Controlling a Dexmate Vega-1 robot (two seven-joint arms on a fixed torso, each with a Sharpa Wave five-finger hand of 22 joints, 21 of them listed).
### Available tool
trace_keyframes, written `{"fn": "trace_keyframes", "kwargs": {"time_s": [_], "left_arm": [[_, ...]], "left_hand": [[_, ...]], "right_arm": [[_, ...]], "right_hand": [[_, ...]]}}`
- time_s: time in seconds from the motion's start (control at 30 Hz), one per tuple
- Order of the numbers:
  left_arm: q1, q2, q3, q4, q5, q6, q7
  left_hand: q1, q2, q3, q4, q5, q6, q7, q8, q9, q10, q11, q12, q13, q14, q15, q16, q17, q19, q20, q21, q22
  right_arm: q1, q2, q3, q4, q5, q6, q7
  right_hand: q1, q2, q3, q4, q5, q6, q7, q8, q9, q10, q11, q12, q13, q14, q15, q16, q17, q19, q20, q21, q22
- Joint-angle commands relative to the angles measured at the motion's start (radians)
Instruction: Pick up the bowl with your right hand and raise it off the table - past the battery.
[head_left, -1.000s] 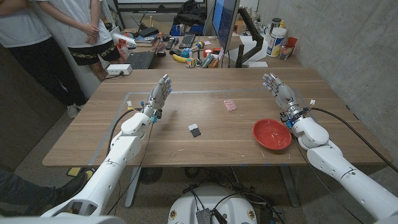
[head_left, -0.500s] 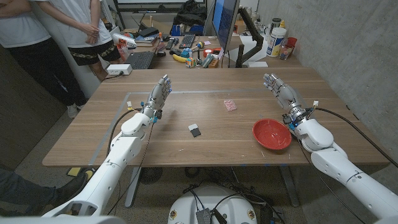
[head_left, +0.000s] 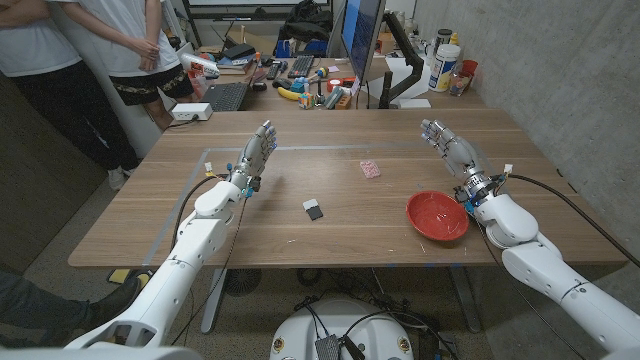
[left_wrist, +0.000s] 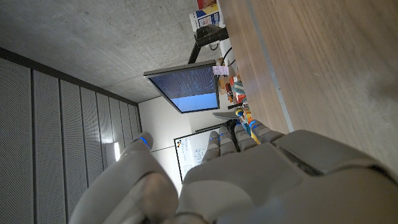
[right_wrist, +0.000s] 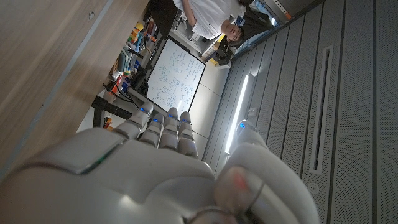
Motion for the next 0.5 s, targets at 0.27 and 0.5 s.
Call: {"fn": "trace_keyframes", "kwargs": {"time_s": [0.27, 0.5], "left_arm": [[-0.011, 0.01, -0.002, 0.019, -0.001, 0.007, -0.026], [-0.017, 0.01, -0.003, 0.032, -0.001, 0.007, -0.035]], "left_hand": [[0.012, 0.005, -0.005, -0.002, 0.009, 0.013, 0.004, 0.002, 0.002, 0.001, -0.002, -0.001, 0.005, -0.001, -0.001, 0.0, 0.003, -0.003, -0.068, 0.0, 0.005], [0.015, 0.007, -0.009, -0.004, 0.01, 0.033, 0.009, 0.007, 0.002, 0.021, 0.005, 0.004, 0.004, 0.02, -0.003, 0.005, 0.002, 0.018, -0.09, 0.006, 0.004]], "right_arm": [[-0.043, -0.009, 0.006, -0.033, -0.035, 0.038, -0.026], [-0.053, -0.009, 0.012, -0.044, -0.06, 0.049, -0.048]], "right_hand": [[0.009, 0.0, 0.0, -0.007, 0.0, 0.013, -0.005, 0.006, 0.002, 0.014, -0.004, 0.005, 0.005, 0.037, -0.005, 0.012, 0.005, 0.011, -0.003, -0.009, 0.005], [0.01, 0.0, -0.001, -0.009, 0.0, 0.015, -0.007, 0.006, 0.002, 0.015, -0.005, 0.005, 0.005, 0.036, -0.007, 0.01, 0.005, 0.011, -0.006, -0.012, 0.005]]}}
